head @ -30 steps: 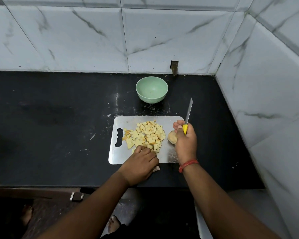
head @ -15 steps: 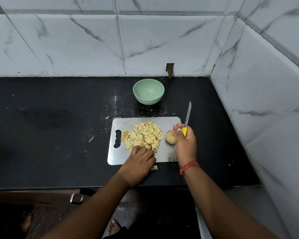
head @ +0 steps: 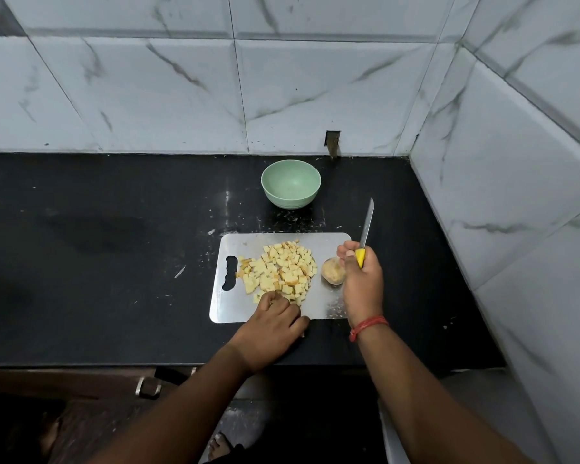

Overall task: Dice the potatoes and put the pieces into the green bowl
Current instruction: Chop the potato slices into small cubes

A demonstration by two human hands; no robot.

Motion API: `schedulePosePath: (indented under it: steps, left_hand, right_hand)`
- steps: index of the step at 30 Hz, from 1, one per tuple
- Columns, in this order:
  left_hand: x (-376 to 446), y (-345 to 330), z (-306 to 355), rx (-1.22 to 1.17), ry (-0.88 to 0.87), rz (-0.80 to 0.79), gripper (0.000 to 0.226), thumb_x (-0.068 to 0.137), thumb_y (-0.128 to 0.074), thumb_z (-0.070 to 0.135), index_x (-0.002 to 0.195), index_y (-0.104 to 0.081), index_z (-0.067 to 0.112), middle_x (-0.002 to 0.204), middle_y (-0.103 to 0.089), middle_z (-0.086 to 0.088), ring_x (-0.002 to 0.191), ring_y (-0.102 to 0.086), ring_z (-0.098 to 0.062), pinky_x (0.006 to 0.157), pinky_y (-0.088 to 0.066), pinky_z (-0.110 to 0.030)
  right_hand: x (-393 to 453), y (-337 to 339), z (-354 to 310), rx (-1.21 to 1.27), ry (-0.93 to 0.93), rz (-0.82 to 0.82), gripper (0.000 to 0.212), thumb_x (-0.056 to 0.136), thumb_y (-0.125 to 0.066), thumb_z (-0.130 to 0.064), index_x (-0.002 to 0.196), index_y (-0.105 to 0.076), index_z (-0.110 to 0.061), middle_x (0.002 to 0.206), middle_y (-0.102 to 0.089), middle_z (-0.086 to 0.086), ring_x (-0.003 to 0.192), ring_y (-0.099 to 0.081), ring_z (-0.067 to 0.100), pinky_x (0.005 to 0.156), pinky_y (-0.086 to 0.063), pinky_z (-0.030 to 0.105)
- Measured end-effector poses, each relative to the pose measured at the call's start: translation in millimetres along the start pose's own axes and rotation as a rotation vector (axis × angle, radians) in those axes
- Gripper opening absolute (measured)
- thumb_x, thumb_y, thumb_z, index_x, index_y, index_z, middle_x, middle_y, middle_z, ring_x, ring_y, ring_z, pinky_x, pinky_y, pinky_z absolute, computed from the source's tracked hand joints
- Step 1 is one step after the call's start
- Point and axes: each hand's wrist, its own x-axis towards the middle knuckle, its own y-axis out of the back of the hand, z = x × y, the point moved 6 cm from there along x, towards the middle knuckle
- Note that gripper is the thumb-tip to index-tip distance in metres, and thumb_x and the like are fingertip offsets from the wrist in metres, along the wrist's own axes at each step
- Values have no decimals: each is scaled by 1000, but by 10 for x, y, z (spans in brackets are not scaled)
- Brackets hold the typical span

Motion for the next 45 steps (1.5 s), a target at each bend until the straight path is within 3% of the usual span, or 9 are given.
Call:
schedulePosePath:
  steps: [12, 20, 25, 28, 31, 34, 38, 40, 45]
  left_hand:
    - [-16, -21, 3, -3, -14, -28, 18, 103, -45, 24, 104, -62, 18, 92, -54, -1, 79, -53, -22, 104, -36, -50]
    - [0, -12, 28, 51, -49, -79, 27, 91, -44, 7, 110, -61, 17, 94, -53, -4, 78, -54, -24, 99, -46, -50]
    - [49, 33, 3, 15, -48, -28, 27, 88, -58, 7, 114, -59, 15, 96, -54, -6, 80, -54, -25, 98, -46, -51]
    - [116, 61, -109, -74, 61, 10, 39, 82, -71, 5, 118, -60, 14, 99, -55, -6, 86, -57, -27, 100, -45, -52]
    - [212, 91, -424, -159, 304, 18, 53, 74, -79, 2, 122, -60, 14, 105, -56, -6, 97, -56, -32, 101, -40, -53]
    - [329, 117, -793, -165, 467, 7, 50, 74, -80, 1, 119, -63, 17, 106, -58, -4, 94, -58, -33, 97, -44, -50]
    - [475, 109, -1073, -195, 504, 1, 26, 92, -62, 5, 115, -65, 17, 107, -57, -2, 87, -59, -29, 97, -42, -46]
    - [514, 88, -1104, -210, 514, -7, 26, 95, -50, 9, 115, -66, 16, 107, -58, -3, 91, -59, -28, 99, -40, -46]
    - [601, 4, -1017, -242, 522, -33, 26, 97, -51, 12, 118, -65, 18, 109, -59, -1, 101, -56, -26, 100, -38, -43]
  right_hand:
    - [8, 24, -27, -17, 10, -9, 16, 99, -49, -23, 99, -64, -30, 104, -70, -7, 104, -65, 6, 97, -51, 36]
    - [29, -6, -16, -11, 15, -17, 16, 99, -49, -27, 99, -64, -30, 104, -70, -8, 105, -64, 8, 97, -50, 37]
    - [46, 17, -69, 20, 12, 6, 16, 100, -48, -24, 99, -64, -27, 103, -70, -6, 102, -65, 8, 94, -51, 33]
    - [87, 69, -121, 83, -7, 33, 17, 101, -48, -18, 103, -64, -24, 107, -70, -4, 106, -65, 7, 95, -50, 28]
    - [103, 111, -138, 92, -4, 54, 18, 100, -49, -17, 98, -63, -28, 105, -71, -3, 106, -65, 8, 95, -50, 29]
    - [105, 122, -106, 78, -24, 53, 17, 101, -49, -18, 101, -64, -25, 107, -71, -4, 105, -65, 7, 95, -51, 28]
    - [98, 120, -35, 56, -71, 16, 18, 102, -48, -18, 107, -65, -20, 110, -70, -4, 107, -65, 7, 94, -50, 26]
    - [100, 120, 1, 43, -79, 6, 18, 101, -48, -18, 105, -66, -21, 109, -70, -5, 106, -65, 7, 94, -50, 27]
    - [138, 149, 54, 45, -89, -3, 19, 100, -49, -16, 102, -67, -22, 106, -71, -4, 104, -66, 7, 95, -51, 28]
